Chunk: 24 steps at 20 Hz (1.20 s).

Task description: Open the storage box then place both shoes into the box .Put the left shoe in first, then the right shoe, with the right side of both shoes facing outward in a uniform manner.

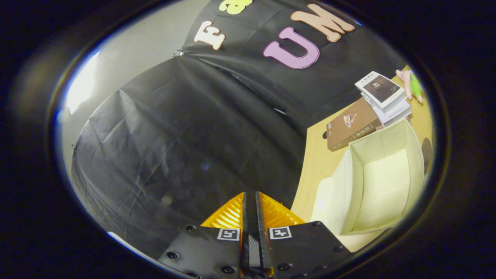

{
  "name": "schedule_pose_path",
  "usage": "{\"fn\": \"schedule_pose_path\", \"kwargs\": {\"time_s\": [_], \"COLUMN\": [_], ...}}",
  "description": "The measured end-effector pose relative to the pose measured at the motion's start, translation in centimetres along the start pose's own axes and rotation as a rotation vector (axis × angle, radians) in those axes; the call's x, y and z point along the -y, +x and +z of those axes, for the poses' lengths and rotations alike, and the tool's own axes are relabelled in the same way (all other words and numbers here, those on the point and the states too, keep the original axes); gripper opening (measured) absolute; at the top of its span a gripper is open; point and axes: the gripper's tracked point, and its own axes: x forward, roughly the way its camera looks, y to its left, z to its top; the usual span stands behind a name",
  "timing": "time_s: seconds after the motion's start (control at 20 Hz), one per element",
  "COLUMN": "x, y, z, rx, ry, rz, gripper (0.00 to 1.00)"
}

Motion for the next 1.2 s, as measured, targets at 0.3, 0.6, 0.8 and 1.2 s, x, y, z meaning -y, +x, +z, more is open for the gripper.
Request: {"fn": "schedule_pose_path", "kwargs": {"time_s": [0.3,0.6,0.8,1.2], "x": [3.6,10.0,16.4,32.6], "y": [-1.2,-6.0,-11.0,-19.1], "z": [0.3,4.9,7.8,6.2], "rx": [-0.003,0.101,0.144,0.048], "ry": [-0.051,-0.067,-0.062,0.002], "rz": [-0.057,-0.216,-0.362,-0.699], "gripper": [0.78,1.0,1.0,0.99]}}
